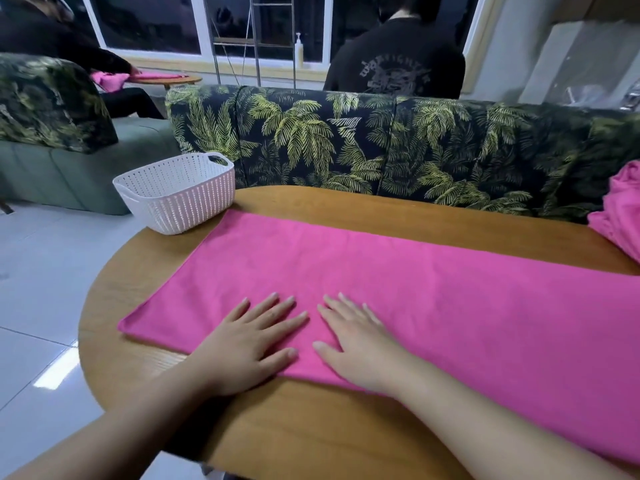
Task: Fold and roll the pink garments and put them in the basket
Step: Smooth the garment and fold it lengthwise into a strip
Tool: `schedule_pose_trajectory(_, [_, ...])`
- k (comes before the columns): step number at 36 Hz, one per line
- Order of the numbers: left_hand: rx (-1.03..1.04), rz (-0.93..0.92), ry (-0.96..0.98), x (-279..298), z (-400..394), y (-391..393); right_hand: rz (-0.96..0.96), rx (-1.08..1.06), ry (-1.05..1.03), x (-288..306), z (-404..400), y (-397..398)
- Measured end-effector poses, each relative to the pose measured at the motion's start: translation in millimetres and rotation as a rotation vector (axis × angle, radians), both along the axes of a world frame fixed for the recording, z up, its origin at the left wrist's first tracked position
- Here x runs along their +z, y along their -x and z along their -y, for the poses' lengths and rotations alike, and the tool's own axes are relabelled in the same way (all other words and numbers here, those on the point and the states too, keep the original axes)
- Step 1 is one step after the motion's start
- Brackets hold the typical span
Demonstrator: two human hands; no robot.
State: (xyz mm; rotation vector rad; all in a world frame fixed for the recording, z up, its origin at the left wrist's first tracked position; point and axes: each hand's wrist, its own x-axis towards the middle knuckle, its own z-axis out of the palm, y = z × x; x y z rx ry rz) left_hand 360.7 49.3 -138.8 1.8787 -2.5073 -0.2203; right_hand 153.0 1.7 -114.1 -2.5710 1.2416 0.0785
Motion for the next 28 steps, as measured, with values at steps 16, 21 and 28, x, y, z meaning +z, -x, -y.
schedule_pose_trajectory(16, [0.26, -0.153, -0.034, 18.1, 7.5, 34.9, 0.265, -0.023, -0.288, 10.7, -49.5, 66.0])
schedule_pose_trajectory(21, [0.154, -0.167, 0.091, 18.4, 22.7, 104.3, 0.392, -0.25, -0.015, 14.1, -23.8, 82.3])
schedule_pose_trajectory(28, [-0.067, -0.029, -0.015, 1.6, 17.4, 154.0, -0.033, -0.342, 0.039, -16.3, -30.4, 141.7])
